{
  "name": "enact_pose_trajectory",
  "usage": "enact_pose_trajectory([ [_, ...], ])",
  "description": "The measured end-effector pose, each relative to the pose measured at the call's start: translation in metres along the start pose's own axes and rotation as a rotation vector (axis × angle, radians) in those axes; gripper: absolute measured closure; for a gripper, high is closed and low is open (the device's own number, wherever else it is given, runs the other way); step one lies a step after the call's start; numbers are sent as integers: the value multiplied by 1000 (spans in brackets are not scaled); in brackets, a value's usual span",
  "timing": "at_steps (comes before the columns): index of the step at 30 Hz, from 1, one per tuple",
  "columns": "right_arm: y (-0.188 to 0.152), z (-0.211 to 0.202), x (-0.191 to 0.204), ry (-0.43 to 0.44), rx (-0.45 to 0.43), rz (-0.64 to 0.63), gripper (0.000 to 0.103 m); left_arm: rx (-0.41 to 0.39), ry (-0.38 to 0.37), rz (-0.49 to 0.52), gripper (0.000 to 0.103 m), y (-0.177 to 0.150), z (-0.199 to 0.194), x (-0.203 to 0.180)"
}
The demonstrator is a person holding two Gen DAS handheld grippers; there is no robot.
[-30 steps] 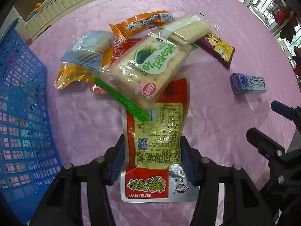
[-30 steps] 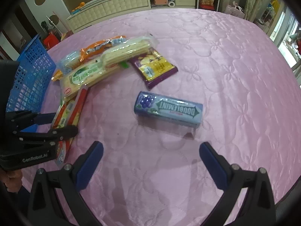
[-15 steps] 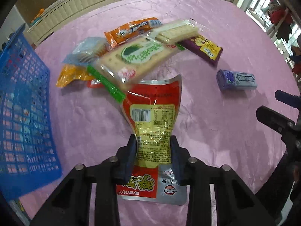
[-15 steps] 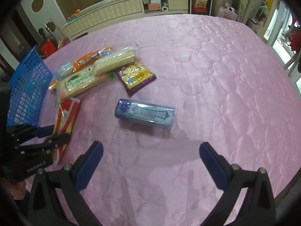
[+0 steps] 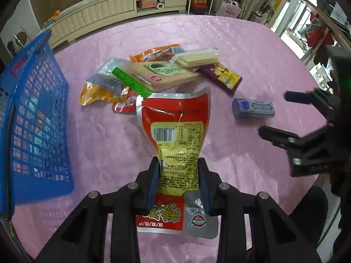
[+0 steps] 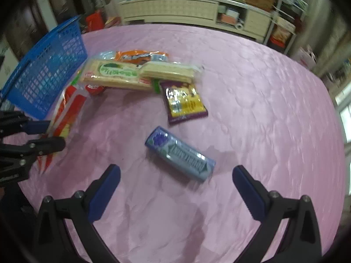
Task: Organize snacks
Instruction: 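Grasp the purple Doublemint gum box with the right gripper while the left gripper holds the red packet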
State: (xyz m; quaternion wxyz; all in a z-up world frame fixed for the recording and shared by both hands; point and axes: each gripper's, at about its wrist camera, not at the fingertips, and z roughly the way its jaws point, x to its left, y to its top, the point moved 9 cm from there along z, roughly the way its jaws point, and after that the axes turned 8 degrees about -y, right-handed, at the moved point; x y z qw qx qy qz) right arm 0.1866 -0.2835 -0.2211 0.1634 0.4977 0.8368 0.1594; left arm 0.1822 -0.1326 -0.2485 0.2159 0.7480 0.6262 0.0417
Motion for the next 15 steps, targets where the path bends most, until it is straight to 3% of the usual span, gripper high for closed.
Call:
enact_pose_trajectory([
  [2, 5, 11, -1, 7, 8, -40, 1, 0, -16, 10, 72, 7, 0, -6],
  [9, 6, 42, -4, 44, 73, -150, 22, 3, -16, 23, 72, 16, 14, -8],
  [15, 7, 47, 12, 94, 57, -246, 33, 3, -34, 23, 72, 17, 19, -12],
])
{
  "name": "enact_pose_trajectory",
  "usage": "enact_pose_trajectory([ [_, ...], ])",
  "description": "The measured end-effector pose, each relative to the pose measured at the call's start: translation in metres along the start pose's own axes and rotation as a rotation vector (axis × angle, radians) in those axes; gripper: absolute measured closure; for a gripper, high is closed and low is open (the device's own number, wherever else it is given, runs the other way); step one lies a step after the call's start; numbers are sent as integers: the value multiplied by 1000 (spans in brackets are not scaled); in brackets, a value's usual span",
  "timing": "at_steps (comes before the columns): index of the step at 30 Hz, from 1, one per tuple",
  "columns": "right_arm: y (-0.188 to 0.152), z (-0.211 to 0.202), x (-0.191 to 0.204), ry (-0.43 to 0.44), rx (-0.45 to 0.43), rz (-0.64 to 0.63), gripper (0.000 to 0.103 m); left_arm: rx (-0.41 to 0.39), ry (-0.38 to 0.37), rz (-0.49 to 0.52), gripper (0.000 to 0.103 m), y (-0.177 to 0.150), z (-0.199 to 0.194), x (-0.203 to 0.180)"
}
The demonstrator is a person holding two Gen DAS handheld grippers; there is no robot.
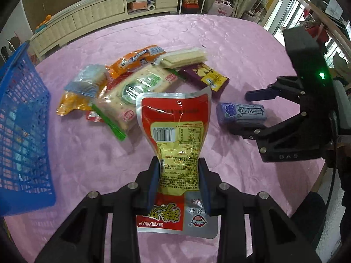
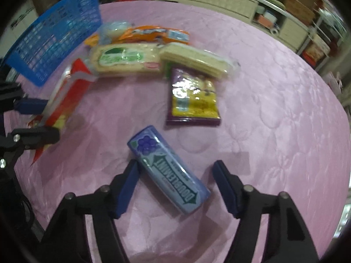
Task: Organize snacks
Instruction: 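Grasp the purple Doublemint gum box with the right gripper while the left gripper holds the red packet, then drop the red packet into the basket with the left gripper while the right holds the gum box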
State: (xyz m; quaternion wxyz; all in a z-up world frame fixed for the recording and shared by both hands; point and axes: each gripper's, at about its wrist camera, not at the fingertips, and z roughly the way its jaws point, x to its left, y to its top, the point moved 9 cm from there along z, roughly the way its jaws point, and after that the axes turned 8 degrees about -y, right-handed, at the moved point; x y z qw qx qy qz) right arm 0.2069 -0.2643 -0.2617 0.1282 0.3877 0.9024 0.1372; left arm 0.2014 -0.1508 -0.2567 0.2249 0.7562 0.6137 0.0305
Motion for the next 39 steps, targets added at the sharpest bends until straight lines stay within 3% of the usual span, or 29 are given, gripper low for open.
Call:
enact_pose_trajectory([
  [2, 2, -1, 3, 12, -3, -18, 41, 8, -4, -11, 72, -2, 3, 2],
  [5, 0, -5, 6, 12, -2, -37, 62, 8, -6, -32, 72, -4, 2, 4],
  [8, 0, -8, 8, 11, -8, -47, 68, -4, -6, -45, 72, -4, 0, 8],
  [16, 8, -56, 20, 51, -98, 85, 69, -61, 17, -47, 72, -10, -37, 11],
  [25, 43, -134, 57, 35, -203, 103, 69, -199, 35, -17, 72, -6, -126, 22],
  [31, 73, -182, 88, 44, -281, 128, 69, -270, 60, -8, 72, -6, -184, 46],
  [39, 118, -208, 124, 64, -329, 130, 69, -341, 122, -8, 72, 0, -246, 97],
])
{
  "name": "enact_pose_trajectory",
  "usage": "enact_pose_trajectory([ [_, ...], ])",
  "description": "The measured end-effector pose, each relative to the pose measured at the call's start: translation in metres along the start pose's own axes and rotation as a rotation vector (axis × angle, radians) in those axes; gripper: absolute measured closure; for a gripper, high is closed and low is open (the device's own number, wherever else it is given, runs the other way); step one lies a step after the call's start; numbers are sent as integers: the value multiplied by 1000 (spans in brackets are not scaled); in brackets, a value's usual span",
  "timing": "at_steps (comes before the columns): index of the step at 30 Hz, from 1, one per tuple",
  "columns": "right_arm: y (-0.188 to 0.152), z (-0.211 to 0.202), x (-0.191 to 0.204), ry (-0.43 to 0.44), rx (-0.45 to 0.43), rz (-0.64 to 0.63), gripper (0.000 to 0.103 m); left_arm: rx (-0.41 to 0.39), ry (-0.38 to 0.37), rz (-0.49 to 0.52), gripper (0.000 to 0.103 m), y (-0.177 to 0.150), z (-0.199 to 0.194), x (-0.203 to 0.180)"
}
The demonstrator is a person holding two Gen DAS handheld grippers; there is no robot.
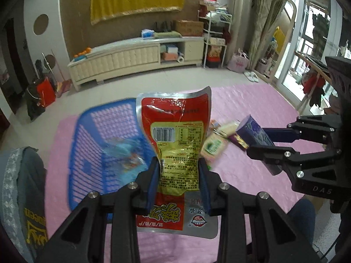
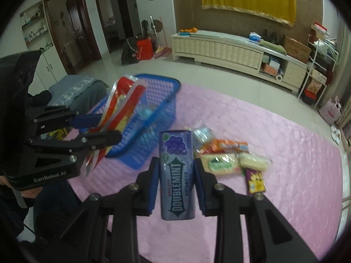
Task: Organize snacks
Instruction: 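Drop the red packet into the basket with the left gripper while the right holds the gum box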
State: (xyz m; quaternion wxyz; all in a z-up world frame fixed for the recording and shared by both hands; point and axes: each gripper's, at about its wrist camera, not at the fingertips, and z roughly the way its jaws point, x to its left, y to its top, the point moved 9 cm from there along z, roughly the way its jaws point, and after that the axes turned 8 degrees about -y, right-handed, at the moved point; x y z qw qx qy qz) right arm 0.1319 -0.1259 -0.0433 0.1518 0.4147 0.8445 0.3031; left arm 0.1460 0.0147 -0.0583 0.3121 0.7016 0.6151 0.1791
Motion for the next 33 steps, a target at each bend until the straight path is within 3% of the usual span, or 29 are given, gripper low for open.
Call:
enact_pose_trajectory([
  [9, 40, 36, 36, 19, 20, 22, 69, 4, 48, -27, 72, 10, -13, 65],
  [18, 61, 80, 51, 47, 48, 24, 69, 71, 62, -98, 72, 2, 17, 116],
  [27, 68, 103, 59, 47, 63, 16, 68, 113, 46, -110, 69, 2, 50, 135],
  [30, 67, 105, 57, 43, 68, 23, 68, 114, 50, -92, 58, 3, 57, 138],
  [33, 66, 105, 58, 37, 73, 23, 68, 88, 67, -98, 31, 7, 60, 147],
])
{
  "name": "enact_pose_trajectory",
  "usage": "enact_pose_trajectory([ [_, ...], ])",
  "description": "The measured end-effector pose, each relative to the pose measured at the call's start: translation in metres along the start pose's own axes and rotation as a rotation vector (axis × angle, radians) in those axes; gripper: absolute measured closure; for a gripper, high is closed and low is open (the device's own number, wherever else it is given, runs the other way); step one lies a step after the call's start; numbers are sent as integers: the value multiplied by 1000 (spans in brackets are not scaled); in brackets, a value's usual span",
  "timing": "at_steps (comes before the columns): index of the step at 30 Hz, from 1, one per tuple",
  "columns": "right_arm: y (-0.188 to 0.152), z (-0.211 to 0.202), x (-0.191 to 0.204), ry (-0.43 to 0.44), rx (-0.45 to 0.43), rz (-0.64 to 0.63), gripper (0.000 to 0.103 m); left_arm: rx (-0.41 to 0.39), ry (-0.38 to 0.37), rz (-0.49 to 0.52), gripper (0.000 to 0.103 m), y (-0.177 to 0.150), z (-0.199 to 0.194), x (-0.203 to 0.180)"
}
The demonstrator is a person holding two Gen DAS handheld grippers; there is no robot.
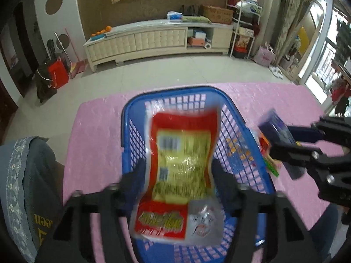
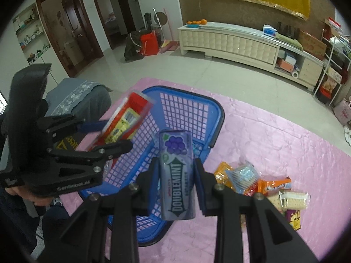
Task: Organize snacks
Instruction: 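Drop the red packet into the basket with the left gripper while the right holds the gum box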
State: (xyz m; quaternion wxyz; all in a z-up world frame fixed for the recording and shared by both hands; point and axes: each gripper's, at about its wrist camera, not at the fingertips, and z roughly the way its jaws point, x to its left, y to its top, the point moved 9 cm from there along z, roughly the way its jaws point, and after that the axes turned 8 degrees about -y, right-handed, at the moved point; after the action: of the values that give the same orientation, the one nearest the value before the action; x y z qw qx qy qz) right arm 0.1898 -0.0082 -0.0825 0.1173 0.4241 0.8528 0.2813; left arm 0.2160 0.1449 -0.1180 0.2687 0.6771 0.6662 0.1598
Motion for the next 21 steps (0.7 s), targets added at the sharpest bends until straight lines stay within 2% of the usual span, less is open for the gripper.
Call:
enact_pose_trajectory([
  [1, 1, 0, 1, -3, 3, 0, 68, -14, 5, -9, 27, 1, -1, 2],
  [5, -3, -6, -2, -12, 1, 2, 68, -17, -15, -13, 27, -4, -6, 0],
  [11, 1, -11, 0, -13, 1, 5, 68, -23, -4, 30, 27, -7, -19, -6],
  [18, 21, 0, 16, -7, 8, -41, 68, -42, 24, 24, 27, -1, -31, 9],
  [21, 31, 9, 23, 4, 9, -63, 68, -24, 42, 3, 27, -3, -30, 24],
])
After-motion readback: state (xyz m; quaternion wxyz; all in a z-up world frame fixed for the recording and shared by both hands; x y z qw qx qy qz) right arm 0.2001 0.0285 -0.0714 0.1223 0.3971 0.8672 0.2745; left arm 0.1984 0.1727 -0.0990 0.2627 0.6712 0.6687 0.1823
